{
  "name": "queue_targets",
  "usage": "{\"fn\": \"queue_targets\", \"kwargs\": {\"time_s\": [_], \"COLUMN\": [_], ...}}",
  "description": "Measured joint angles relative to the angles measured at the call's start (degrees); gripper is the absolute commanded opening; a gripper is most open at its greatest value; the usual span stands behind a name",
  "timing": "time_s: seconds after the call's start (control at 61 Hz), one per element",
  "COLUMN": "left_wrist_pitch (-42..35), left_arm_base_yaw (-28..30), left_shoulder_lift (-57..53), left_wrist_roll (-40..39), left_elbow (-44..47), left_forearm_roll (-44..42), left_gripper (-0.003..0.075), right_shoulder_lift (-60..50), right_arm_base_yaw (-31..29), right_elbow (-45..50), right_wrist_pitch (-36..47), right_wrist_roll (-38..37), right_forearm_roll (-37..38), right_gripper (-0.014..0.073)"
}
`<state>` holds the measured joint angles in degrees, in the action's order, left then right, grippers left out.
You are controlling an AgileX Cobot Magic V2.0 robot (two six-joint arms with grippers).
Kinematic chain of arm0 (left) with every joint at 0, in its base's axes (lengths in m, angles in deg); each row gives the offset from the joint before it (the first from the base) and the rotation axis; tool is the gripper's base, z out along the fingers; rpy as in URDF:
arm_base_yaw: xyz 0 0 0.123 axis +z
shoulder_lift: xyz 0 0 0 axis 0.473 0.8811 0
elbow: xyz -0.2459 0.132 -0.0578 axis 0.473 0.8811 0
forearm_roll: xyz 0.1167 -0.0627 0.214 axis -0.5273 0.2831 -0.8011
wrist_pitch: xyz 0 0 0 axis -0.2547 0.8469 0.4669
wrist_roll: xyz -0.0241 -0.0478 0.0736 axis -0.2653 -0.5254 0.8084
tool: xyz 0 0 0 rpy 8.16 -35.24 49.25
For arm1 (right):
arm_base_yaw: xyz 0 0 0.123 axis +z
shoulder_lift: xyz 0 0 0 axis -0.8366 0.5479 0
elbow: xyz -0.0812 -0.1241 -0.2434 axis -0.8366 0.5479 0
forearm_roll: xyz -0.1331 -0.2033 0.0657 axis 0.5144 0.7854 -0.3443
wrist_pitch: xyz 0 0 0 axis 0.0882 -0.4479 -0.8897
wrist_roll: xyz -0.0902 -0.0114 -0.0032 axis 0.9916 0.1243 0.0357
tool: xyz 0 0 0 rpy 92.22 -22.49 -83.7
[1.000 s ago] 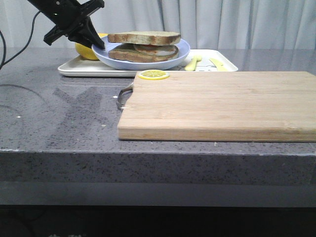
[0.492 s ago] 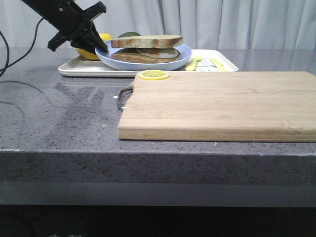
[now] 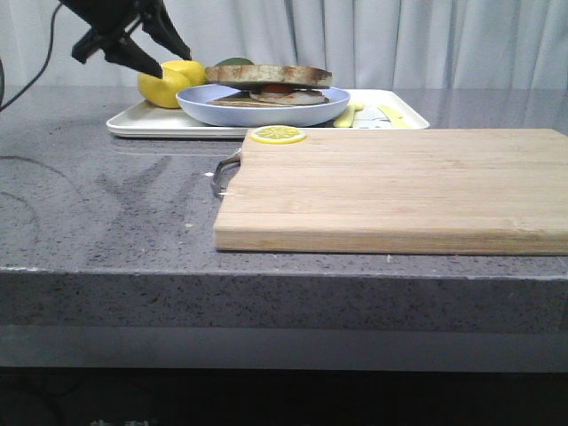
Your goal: Place bread and move sandwich to tray
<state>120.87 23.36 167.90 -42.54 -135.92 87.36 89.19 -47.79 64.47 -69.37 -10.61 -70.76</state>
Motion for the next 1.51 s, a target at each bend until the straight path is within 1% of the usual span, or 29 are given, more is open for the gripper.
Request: {"fn": "queue_targets", "kwargs": {"time_s": [0.082,0.098,0.131,0.492,0.607,0.689,0.77,0.869,1.0,1.066,1.148,1.344,1.508], "left_wrist_pitch": [0.09,0.09,0.13,0.67,0.67,0.67,0.67,0.67,0.47,-1.09,-5.22,-19.93,-29.76], "left_arm_base_yaw": [0.20,0.20,0.24,0.14,-1.01,-2.77,-4.85,-6.73,-6.98,-6.98,-6.98,-7.00,-7.00], "left_shoulder_lift": [-0.28,-0.38,-0.77,-9.36,-14.27,-18.73,-24.38,-31.61,-39.59,-43.93,-49.69,-64.48,-76.75], "left_wrist_roll": [0.00,0.00,0.00,0.00,0.00,0.00,0.22,0.42,0.42,0.47,0.47,0.47,0.47], "left_elbow": [-1.23,-1.38,-1.65,-1.62,3.48,10.61,20.43,32.43,45.57,53.10,63.14,86.40,100.36], "left_forearm_roll": [0.24,0.21,0.21,0.50,-1.28,-7.04,-15.80,-23.83,-27.55,-28.42,-28.91,-28.91,-28.91], "left_gripper": [0.0084,0.0041,-0.0017,-0.0020,-0.0020,-0.0020,-0.0020,-0.0020,-0.0020,-0.0020,-0.0020,-0.0020,-0.0020], "right_shoulder_lift": [0.00,0.00,0.00,0.00,0.00,0.00,0.00,0.00,0.00,0.00,0.00,0.00,0.00], "right_arm_base_yaw": [0.00,0.00,0.00,0.00,0.00,0.00,0.00,0.00,0.00,0.00,0.00,0.00,0.00], "right_elbow": [0.00,0.00,0.00,0.00,0.00,0.00,0.00,0.00,0.00,0.00,0.00,0.00,0.00], "right_wrist_pitch": [0.00,0.00,0.00,0.00,0.00,0.00,0.00,0.00,0.00,0.00,0.00,0.00,0.00], "right_wrist_roll": [0.00,0.00,0.00,0.00,0.00,0.00,0.00,0.00,0.00,0.00,0.00,0.00,0.00], "right_forearm_roll": [0.00,0.00,0.00,0.00,0.00,0.00,0.00,0.00,0.00,0.00,0.00,0.00,0.00], "right_gripper": [-0.0062,-0.0062,-0.0062,-0.0062,-0.0062,-0.0062,-0.0062,-0.0062,-0.0062,-0.0062,-0.0062,-0.0062,-0.0062]}}
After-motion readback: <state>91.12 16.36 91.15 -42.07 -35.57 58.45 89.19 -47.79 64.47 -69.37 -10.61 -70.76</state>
